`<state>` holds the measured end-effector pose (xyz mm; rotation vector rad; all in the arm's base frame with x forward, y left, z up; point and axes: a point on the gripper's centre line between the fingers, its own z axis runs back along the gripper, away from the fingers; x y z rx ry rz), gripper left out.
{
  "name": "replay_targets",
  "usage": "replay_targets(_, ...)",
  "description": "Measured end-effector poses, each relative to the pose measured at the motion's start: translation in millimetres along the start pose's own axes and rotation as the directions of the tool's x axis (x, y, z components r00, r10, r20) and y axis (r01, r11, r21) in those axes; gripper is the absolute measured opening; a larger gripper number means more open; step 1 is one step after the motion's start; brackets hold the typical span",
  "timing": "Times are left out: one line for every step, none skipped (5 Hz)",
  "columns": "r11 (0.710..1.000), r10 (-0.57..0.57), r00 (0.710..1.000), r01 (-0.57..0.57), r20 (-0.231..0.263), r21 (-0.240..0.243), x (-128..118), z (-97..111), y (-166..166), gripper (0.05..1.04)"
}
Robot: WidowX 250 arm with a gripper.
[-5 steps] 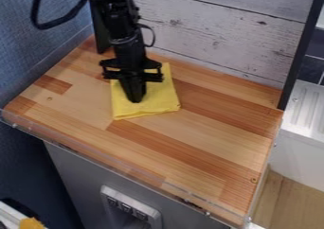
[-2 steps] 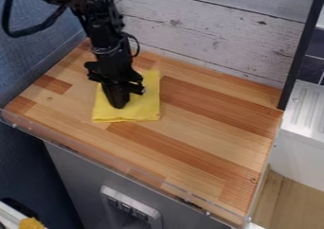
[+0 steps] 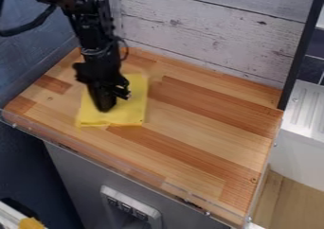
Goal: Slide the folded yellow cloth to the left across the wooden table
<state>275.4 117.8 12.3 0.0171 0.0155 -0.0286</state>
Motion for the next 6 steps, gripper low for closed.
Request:
replay_targets(1.000,0.011,1.000,-0.011,-0.029,0.004,-1.2,17.3,-8.6,0.514)
replay_targets(1.000,0.006,0.999,-0.006,-0.035,0.005,4.6,36.9,-34.4,0.775)
replay_targets(1.000,0.020,0.999,-0.019,-0.027,0.005,10.3,55.3,-61.5,0.987)
replay_targets(1.000,0.019,0.999,-0.019,-0.026,0.008,15.3,67.8,-94.1,0.993)
replay_targets(1.000,0.024,1.000,-0.024,0.001,0.001,22.0,84.3,-122.4,0.993)
replay_targets(1.000,0.029,0.999,-0.029,0.016,-0.001,28.9,99.4,-150.0,0.993)
